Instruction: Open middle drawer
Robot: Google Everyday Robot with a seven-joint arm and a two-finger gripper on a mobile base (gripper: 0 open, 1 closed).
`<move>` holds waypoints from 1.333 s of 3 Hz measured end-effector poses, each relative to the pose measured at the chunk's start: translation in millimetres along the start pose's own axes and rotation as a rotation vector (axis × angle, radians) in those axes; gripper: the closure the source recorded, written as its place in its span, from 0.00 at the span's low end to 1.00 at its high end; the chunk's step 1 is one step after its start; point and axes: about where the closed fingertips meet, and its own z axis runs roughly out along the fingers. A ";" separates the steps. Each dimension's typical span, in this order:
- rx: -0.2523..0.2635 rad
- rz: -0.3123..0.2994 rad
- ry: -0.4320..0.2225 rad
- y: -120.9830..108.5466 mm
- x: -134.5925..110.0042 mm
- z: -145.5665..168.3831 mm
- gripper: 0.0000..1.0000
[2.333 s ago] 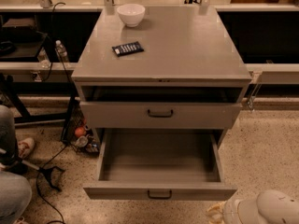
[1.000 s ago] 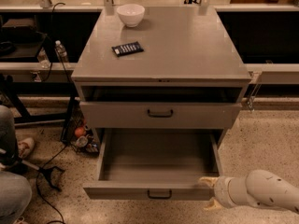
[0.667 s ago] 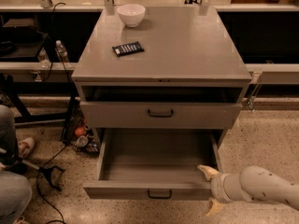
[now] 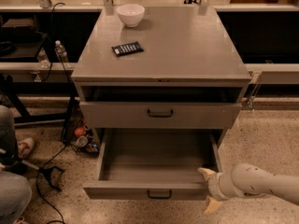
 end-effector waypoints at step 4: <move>0.011 0.043 -0.029 55.5 1.3 -37.3 1.00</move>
Offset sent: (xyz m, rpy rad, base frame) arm -0.0550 -0.0205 0.0244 0.0024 -0.0285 -0.0494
